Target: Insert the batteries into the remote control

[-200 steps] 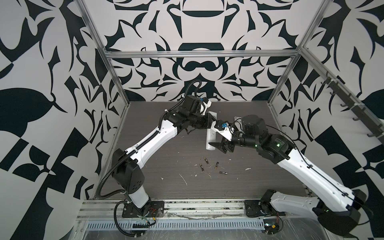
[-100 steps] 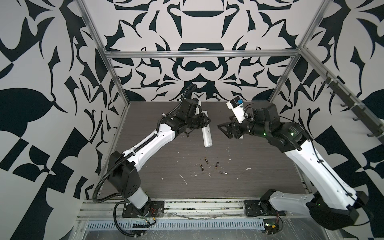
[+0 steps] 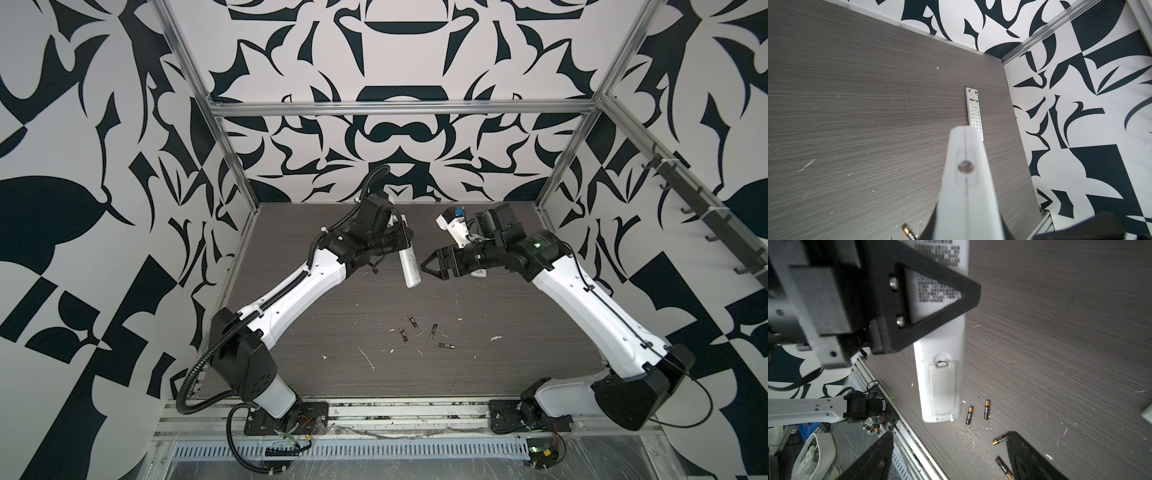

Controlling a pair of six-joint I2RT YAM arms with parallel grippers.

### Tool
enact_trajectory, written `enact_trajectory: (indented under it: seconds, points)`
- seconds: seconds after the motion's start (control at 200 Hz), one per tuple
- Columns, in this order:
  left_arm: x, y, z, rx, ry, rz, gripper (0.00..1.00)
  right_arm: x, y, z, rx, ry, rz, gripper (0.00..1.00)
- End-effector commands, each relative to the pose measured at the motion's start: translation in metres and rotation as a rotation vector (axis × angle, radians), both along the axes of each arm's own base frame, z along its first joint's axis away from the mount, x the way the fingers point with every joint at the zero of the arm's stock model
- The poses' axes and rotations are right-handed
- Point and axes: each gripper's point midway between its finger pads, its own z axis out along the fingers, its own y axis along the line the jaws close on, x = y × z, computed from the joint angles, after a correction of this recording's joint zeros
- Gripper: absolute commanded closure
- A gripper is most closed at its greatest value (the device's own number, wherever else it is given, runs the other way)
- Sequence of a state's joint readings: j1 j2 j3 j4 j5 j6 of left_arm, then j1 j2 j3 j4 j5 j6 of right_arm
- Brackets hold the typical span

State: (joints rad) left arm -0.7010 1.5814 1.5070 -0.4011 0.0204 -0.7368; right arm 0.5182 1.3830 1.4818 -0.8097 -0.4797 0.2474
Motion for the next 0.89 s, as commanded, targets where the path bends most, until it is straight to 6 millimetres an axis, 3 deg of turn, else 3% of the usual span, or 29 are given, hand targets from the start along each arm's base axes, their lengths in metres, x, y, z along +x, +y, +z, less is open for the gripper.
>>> enact_trajectory:
  seconds: [0.0,0.62,0.89]
  points:
    - [0.001,-0.004,0.008,-0.01,-0.001,0.001,1.0,0.009,0.01,0.012,0.065,-0.043,0.012,0.13]
    - [-0.001,-0.019,0.009,-0.023,0.012,-0.045,1.0,0.022,0.024,-0.013,0.069,0.005,0.042,0.21]
    - [-0.001,-0.022,0.01,-0.027,0.013,-0.054,1.0,0.023,0.029,-0.014,0.086,0.011,0.057,0.31]
